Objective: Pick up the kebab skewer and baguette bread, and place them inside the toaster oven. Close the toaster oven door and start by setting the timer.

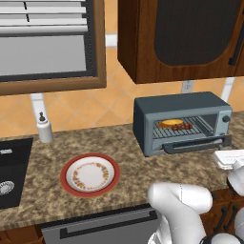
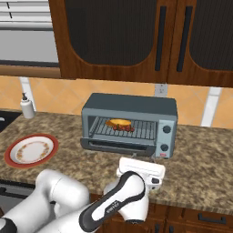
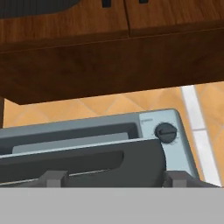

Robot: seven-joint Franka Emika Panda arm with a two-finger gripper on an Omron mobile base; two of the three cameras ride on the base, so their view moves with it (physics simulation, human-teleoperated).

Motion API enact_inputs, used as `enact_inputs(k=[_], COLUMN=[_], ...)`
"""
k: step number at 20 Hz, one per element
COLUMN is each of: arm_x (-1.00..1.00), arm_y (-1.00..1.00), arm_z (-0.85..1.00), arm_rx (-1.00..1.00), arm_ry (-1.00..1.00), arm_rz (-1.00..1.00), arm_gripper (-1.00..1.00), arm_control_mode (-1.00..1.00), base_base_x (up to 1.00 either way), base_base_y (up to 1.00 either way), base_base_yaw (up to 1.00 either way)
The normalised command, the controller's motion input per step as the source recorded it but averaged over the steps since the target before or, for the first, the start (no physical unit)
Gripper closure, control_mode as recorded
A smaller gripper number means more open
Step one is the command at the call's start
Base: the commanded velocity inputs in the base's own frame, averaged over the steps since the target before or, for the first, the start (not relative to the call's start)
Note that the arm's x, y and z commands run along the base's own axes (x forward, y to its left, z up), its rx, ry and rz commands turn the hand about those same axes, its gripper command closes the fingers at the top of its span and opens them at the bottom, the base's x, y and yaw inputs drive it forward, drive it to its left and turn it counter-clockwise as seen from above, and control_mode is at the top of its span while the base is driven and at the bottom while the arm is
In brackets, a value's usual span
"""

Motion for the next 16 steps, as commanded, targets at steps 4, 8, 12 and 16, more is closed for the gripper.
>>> enact_inputs(k=[4, 8, 12, 16], arm_x=[0.58, 0.58, 0.53, 0.45], arm_y=[0.67, 0.69, 0.70, 0.68], arm_z=[-0.15, -0.13, -0.10, -0.08], arm_rx=[0.00, 0.00, 0.00, 0.00], arm_ry=[0.00, 0.00, 0.00, 0.00], arm_rz=[0.01, 0.02, 0.03, 0.03], arm_gripper=[-1.00, -1.00, -1.00, -1.00], arm_control_mode=[-1.00, -1.00, -1.00, -1.00], base_base_x=[0.00, 0.00, 0.00, 0.00], base_base_y=[0.00, 0.00, 0.00, 0.00], base_base_yaw=[0.00, 0.00, 0.00, 0.00])
